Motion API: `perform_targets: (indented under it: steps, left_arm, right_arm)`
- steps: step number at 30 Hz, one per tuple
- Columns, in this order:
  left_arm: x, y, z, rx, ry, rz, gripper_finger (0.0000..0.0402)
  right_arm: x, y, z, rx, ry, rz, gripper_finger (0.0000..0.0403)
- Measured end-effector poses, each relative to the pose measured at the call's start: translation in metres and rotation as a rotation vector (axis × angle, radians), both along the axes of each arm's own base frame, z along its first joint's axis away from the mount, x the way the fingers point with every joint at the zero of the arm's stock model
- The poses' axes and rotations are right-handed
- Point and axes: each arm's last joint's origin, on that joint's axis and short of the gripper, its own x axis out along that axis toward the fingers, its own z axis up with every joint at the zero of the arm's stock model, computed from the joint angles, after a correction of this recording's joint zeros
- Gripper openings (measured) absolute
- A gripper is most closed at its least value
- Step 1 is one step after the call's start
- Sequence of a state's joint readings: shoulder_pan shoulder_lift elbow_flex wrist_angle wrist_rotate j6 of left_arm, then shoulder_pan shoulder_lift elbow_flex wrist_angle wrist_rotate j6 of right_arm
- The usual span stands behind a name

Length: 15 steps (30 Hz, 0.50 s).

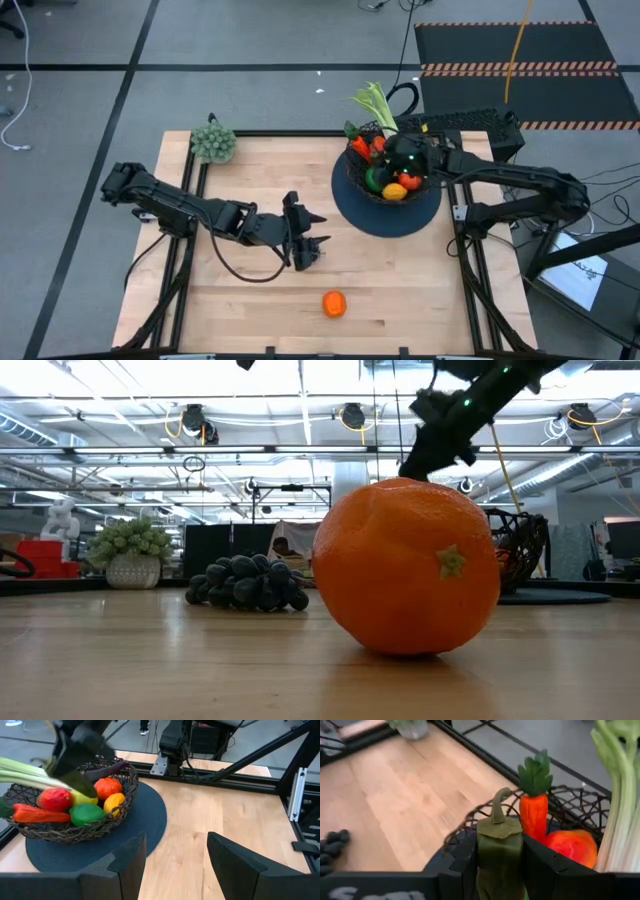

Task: Build produce basket
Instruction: Put the green chili pepper into the black wire basket, then put the orange into the black wire basket

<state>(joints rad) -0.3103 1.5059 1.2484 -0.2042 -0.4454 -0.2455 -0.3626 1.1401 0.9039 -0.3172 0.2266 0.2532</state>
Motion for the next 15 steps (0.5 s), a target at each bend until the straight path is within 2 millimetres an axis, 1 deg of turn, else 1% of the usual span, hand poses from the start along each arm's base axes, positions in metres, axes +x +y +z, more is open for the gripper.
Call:
perform_targets:
  steps: [4,7,11,15]
  left_arm:
    - [-0.001,-0.002,0.000,0.000,0.000,-0.007,0.0209]
    - [-0.001,-0.002,0.000,0.004,0.001,-0.009,0.0209]
    - [-0.001,-0.002,0.000,0.004,0.001,-0.009,0.0209]
    - [-0.001,-0.002,0.000,0.004,0.002,-0.010,0.0209]
  right_arm:
    - [0.007,-0.007,-0.012,0.067,0.025,-0.024,0.0118]
    - [0.010,-0.009,-0.018,0.102,0.028,-0.031,0.0124]
    - [0.011,-0.012,-0.021,0.111,0.041,-0.042,0.0144]
    - [0.012,-0.010,-0.021,0.112,0.037,-0.035,0.0173]
